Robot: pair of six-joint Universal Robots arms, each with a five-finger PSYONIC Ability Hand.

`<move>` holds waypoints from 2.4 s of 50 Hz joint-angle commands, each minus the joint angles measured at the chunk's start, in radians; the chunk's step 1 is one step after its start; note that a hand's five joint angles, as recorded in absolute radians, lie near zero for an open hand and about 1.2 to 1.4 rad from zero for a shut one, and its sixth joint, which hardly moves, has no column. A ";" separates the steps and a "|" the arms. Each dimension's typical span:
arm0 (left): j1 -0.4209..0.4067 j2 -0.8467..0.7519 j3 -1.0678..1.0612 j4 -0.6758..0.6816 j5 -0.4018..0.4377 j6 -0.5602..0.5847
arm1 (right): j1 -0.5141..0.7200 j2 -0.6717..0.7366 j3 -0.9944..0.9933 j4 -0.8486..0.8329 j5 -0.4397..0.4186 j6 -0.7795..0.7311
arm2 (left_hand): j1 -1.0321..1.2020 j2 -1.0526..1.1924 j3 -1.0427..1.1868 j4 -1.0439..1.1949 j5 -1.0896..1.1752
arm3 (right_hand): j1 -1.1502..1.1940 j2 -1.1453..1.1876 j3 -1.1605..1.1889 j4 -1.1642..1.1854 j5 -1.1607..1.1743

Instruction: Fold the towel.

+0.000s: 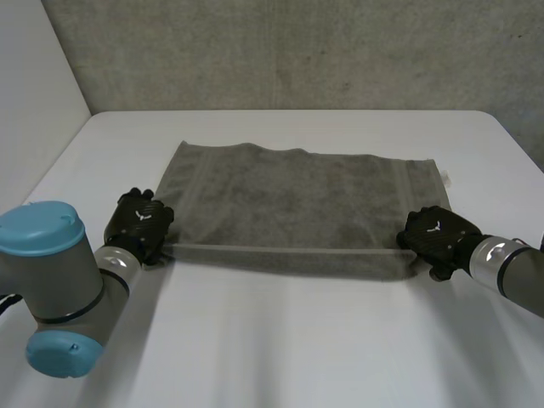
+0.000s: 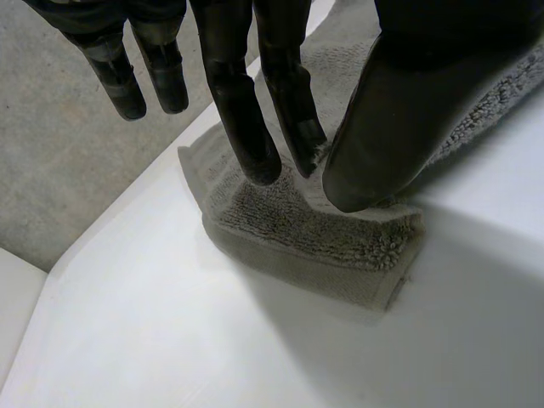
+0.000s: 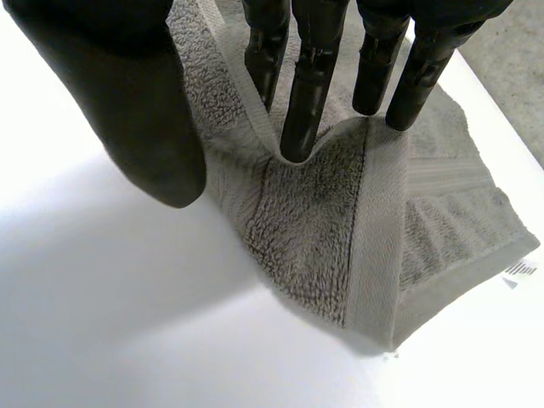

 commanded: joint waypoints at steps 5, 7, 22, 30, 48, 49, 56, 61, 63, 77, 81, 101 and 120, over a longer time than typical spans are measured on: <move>-0.012 0.007 0.005 0.000 -0.002 -0.001 | 0.002 -0.002 0.052 -0.027 -0.005 0.015 | -0.057 -0.059 -0.047 -0.054 -0.061 | 0.288 0.301 -0.045 -0.075 0.286; -0.012 0.007 0.007 0.000 -0.002 -0.001 | 0.000 -0.005 0.058 -0.034 -0.007 0.019 | -0.055 -0.057 -0.047 -0.054 -0.058 | 0.379 0.392 -0.045 -0.075 0.377; -0.011 0.002 0.007 0.005 -0.002 -0.003 | 0.000 -0.032 0.069 -0.053 -0.034 0.058 | -0.060 -0.062 -0.047 -0.054 -0.064 | 0.403 0.416 -0.045 -0.075 0.401; -0.011 -0.004 0.007 0.011 -0.002 -0.004 | 0.003 -0.026 0.072 -0.054 -0.034 0.103 | -0.248 -0.250 -0.047 -0.054 -0.252 | 0.154 0.167 -0.045 -0.075 0.152; -0.012 -0.010 0.007 0.008 -0.001 -0.078 | 0.008 0.002 0.070 -0.071 -0.036 0.155 | -0.515 -0.518 -0.047 -0.054 -0.519 | 0.115 0.128 -0.045 -0.075 0.114; -0.014 -0.010 0.008 0.008 -0.001 -0.082 | 0.008 0.003 0.070 -0.077 -0.036 0.155 | -0.515 -0.518 -0.047 -0.054 -0.519 | 0.124 0.137 -0.045 -0.075 0.122; -0.015 -0.011 0.019 0.009 -0.004 -0.134 | 0.005 0.003 0.075 -0.094 -0.036 0.155 | -0.515 -0.518 -0.047 -0.054 -0.519 | 0.145 0.158 -0.045 -0.075 0.143; -0.020 -0.015 0.034 0.009 -0.005 -0.199 | 0.002 0.005 0.076 -0.103 -0.034 0.155 | -0.510 -0.512 -0.047 -0.054 -0.513 | 0.321 0.334 -0.045 -0.075 0.319; -0.020 -0.021 0.038 0.009 -0.005 -0.213 | 0.000 0.005 0.076 -0.106 -0.034 0.155 | -0.510 -0.512 -0.047 -0.054 -0.513 | 0.433 0.445 -0.045 -0.075 0.431; -0.035 -0.127 0.116 0.009 -0.100 -0.225 | -0.032 -0.014 0.070 -0.108 -0.028 0.198 | -0.486 -0.488 -0.047 -0.054 -0.490 | 0.490 0.503 -0.045 -0.075 0.488; -0.070 -0.146 0.143 0.009 -0.136 -0.223 | -0.062 -0.046 0.067 -0.111 -0.028 0.265 | -0.472 -0.474 -0.047 -0.054 -0.475 | 0.490 0.503 -0.045 -0.075 0.488; -0.098 -0.145 0.177 0.028 -0.156 -0.227 | -0.145 -0.110 0.072 -0.108 -0.026 0.312 | -0.354 -0.356 -0.047 -0.054 -0.358 | 0.490 0.503 -0.045 -0.075 0.488; -0.098 -0.150 0.176 0.031 -0.142 -0.222 | -0.179 -0.146 0.066 -0.102 -0.033 0.312 | 0.076 0.074 -0.047 -0.054 0.072 | 0.490 0.503 -0.045 -0.075 0.488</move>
